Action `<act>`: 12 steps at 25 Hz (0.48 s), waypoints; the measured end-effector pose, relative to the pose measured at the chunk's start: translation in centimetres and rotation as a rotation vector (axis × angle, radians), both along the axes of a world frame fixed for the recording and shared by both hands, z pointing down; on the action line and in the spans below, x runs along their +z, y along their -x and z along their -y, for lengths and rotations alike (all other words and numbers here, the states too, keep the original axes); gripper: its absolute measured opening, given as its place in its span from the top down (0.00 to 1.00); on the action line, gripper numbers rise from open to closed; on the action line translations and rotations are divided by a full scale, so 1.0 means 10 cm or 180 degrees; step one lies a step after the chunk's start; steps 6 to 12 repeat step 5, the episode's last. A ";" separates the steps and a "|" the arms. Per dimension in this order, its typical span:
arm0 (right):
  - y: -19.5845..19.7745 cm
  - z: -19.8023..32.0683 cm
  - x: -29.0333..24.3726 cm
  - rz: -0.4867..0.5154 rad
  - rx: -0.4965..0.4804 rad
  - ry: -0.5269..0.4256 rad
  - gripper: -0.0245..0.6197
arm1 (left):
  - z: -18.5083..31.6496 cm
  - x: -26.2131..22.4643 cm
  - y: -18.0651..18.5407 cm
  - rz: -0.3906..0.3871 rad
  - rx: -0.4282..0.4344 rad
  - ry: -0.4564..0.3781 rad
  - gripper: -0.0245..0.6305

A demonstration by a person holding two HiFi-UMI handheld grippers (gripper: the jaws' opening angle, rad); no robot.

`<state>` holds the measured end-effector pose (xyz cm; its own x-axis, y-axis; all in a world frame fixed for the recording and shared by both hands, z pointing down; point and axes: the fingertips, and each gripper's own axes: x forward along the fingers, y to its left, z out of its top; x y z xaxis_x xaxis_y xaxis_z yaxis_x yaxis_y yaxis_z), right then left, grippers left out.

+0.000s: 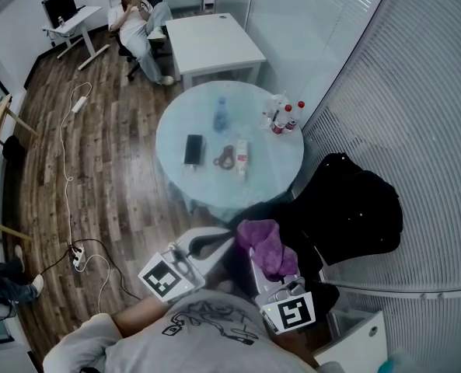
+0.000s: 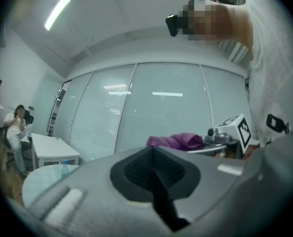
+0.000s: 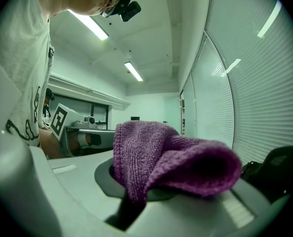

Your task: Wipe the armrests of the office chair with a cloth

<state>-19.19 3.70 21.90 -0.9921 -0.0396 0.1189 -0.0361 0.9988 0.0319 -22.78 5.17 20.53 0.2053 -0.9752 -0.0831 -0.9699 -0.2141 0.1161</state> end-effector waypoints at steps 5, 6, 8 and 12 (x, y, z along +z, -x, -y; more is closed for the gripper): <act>0.02 -0.02 -0.01 0.0005 0.0018 0.0010 0.92 | -0.02 -0.01 0.03 0.0002 -0.0008 0.0020 0.96; 0.02 -0.02 -0.01 0.0005 0.0018 0.0010 0.92 | -0.02 -0.01 0.03 0.0002 -0.0008 0.0020 0.96; 0.02 -0.02 -0.01 0.0005 0.0018 0.0010 0.92 | -0.02 -0.01 0.03 0.0002 -0.0008 0.0020 0.96; 0.02 -0.02 -0.01 0.0005 0.0018 0.0010 0.92 | -0.02 -0.01 0.03 0.0002 -0.0008 0.0020 0.96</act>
